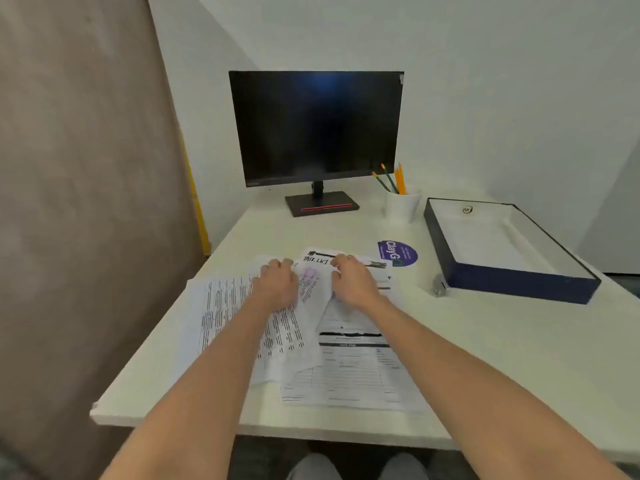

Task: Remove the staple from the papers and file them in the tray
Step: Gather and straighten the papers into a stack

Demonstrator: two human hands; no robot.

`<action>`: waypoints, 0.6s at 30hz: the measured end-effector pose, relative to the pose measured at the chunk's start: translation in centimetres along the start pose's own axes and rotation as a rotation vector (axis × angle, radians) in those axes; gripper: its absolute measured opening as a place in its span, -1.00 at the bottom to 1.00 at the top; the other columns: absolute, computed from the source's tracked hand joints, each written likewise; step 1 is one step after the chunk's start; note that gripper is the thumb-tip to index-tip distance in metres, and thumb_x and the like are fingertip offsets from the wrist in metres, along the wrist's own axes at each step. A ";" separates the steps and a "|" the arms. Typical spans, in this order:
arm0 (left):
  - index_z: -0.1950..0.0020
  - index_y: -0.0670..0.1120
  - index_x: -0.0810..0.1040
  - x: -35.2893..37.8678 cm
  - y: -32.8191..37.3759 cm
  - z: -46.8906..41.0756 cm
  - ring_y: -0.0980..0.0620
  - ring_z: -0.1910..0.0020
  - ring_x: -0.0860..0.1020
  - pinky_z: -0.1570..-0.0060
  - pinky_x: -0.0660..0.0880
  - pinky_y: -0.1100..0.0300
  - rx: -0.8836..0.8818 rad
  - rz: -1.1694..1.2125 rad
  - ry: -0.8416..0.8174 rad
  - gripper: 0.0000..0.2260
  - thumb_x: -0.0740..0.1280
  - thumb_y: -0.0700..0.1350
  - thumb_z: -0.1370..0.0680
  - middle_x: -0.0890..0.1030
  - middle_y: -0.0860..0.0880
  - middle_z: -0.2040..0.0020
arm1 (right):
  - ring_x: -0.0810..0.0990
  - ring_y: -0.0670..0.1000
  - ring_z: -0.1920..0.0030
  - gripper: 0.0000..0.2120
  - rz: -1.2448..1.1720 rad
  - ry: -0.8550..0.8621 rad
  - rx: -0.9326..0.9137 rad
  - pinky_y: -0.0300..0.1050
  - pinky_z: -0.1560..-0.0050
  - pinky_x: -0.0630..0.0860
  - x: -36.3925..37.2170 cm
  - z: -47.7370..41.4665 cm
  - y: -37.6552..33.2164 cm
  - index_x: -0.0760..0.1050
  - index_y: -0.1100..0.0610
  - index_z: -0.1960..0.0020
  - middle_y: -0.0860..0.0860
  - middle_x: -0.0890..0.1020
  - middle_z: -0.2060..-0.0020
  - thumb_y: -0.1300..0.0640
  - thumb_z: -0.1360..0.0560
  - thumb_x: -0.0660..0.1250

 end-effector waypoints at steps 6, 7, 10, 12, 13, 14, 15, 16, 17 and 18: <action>-0.43 -0.06 0.30 3.5 -1.4 0.9 -0.16 -0.37 0.32 -0.40 0.18 -0.15 0.037 -0.115 0.110 -0.61 0.00 0.02 -0.64 0.35 -0.14 -0.40 | 0.42 0.18 -0.20 -0.66 0.130 -0.012 -0.036 0.01 -0.26 0.34 3.0 2.1 1.9 0.39 0.18 -0.32 0.16 0.45 -0.23 0.12 -0.61 0.06; -0.43 -0.05 0.30 3.8 -1.5 0.8 -0.15 -0.38 0.31 -0.41 0.16 -0.15 0.042 -0.109 0.132 -0.61 0.00 0.02 -0.64 0.34 -0.13 -0.41 | 0.41 0.18 -0.20 -0.66 0.147 0.001 -0.052 0.02 -0.27 0.31 3.3 2.0 1.9 0.40 0.17 -0.32 0.16 0.45 -0.22 0.10 -0.62 0.05; -0.43 -0.02 0.29 4.7 -1.9 0.6 -0.12 -0.41 0.27 -0.43 0.12 -0.14 0.059 -0.092 0.175 -0.61 -0.01 0.03 -0.64 0.33 -0.09 -0.43 | 0.38 0.17 -0.23 -0.65 0.190 0.028 -0.095 0.02 -0.31 0.28 4.1 2.0 2.2 0.38 0.17 -0.33 0.15 0.44 -0.23 0.08 -0.62 0.04; -0.44 -0.01 0.28 4.8 -2.0 0.6 -0.11 -0.43 0.25 -0.44 0.09 -0.14 0.063 -0.085 0.185 -0.61 -0.02 0.03 -0.64 0.32 -0.08 -0.44 | 0.38 0.16 -0.24 -0.64 0.189 0.043 -0.115 0.02 -0.33 0.26 4.3 1.9 2.3 0.39 0.17 -0.33 0.15 0.44 -0.23 0.08 -0.61 0.04; -0.45 0.00 0.28 4.8 -2.1 0.7 -0.10 -0.43 0.25 -0.45 0.09 -0.14 0.055 -0.079 0.183 -0.61 -0.02 0.03 -0.64 0.32 -0.08 -0.44 | 0.38 0.17 -0.24 -0.64 0.185 0.044 -0.118 0.03 -0.34 0.26 4.3 1.8 2.4 0.39 0.18 -0.32 0.15 0.44 -0.22 0.08 -0.61 0.04; -0.45 0.00 0.28 4.9 -2.1 0.7 -0.10 -0.44 0.25 -0.45 0.08 -0.14 0.053 -0.083 0.191 -0.61 -0.02 0.03 -0.64 0.32 -0.07 -0.44 | 0.38 0.17 -0.24 -0.62 0.185 0.051 -0.126 0.03 -0.34 0.26 4.4 1.8 2.5 0.39 0.18 -0.32 0.14 0.44 -0.22 0.06 -0.61 0.01; -0.44 0.01 0.29 4.9 -2.0 0.6 -0.09 -0.43 0.26 -0.45 0.09 -0.14 0.059 -0.086 0.194 -0.62 -0.01 0.02 -0.64 0.33 -0.06 -0.44 | 0.38 0.17 -0.24 -0.59 0.189 0.052 -0.129 0.03 -0.34 0.26 4.3 1.8 2.5 0.39 0.18 -0.32 0.14 0.44 -0.21 0.04 -0.60 -0.04; -0.43 0.01 0.31 4.9 -2.1 0.5 -0.09 -0.42 0.28 -0.45 0.10 -0.13 0.064 -0.070 0.198 -0.62 0.01 0.02 -0.64 0.35 -0.06 -0.42 | 0.37 0.16 -0.25 -0.57 0.186 0.050 -0.134 0.02 -0.35 0.26 4.4 1.7 2.6 0.38 0.17 -0.32 0.13 0.43 -0.22 0.02 -0.60 -0.07; -0.42 0.00 0.34 4.7 -1.9 0.4 -0.09 -0.40 0.32 -0.44 0.13 -0.12 0.072 -0.023 0.195 -0.64 0.04 -0.01 -0.63 0.38 -0.06 -0.41 | 0.36 0.14 -0.26 -0.58 0.190 0.039 -0.128 0.01 -0.36 0.25 4.4 1.7 2.9 0.37 0.16 -0.33 0.12 0.42 -0.23 0.02 -0.61 -0.06; -0.40 -0.01 0.38 4.2 -2.0 0.3 -0.08 -0.37 0.37 -0.43 0.17 -0.08 0.070 0.083 0.205 -0.65 0.08 -0.05 -0.63 0.42 -0.07 -0.39 | 0.34 0.13 -0.28 -0.61 0.194 0.033 -0.127 0.00 -0.37 0.23 4.5 1.6 2.9 0.35 0.15 -0.35 0.10 0.40 -0.25 0.03 -0.62 -0.03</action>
Point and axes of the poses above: each hand's wrist, its own z-axis away from the middle knuckle, its own x-axis out of the palm, y = z × x, the point moved 1 cm from there along -z, towards the middle knuckle
